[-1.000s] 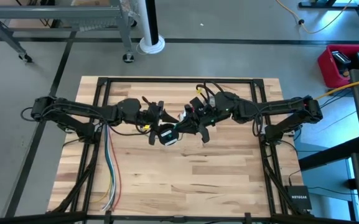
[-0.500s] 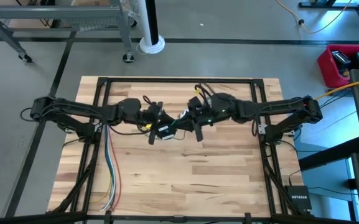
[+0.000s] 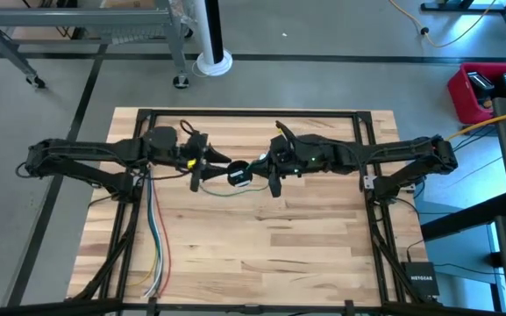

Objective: Coil cords
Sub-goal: Coil the green wire on the spool

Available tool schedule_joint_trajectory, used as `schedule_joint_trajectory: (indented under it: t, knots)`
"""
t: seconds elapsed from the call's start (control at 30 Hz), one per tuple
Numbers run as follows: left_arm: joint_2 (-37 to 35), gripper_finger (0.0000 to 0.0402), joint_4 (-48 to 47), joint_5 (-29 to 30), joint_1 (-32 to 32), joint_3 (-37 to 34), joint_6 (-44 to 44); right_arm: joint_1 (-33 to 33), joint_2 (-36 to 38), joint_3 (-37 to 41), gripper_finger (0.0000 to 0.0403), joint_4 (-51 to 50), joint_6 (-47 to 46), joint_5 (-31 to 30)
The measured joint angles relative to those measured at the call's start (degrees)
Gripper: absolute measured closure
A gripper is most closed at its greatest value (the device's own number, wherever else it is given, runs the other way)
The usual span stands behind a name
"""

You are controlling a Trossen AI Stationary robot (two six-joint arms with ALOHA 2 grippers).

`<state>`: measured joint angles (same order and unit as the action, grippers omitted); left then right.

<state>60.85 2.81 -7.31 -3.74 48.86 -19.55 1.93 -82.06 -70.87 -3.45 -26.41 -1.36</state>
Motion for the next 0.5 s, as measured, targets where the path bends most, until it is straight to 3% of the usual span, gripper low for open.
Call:
schedule_joint_trajectory:
  t: [0.3, 0.5]
  knots:
    - [-0.6, 0.0224, 0.2, 1.1, 2.8, 0.0, -2.6, 0.0, 0.0, 0.0, 0.0403, 0.3, 1.5, -3.1]
    - [-1.7, 0.0224, -1.8, 7.3, 3.4, 0.0, 0.4, -0.5, 0.0, 0.0, 0.0403, -0.5, 1.4, -4.6]
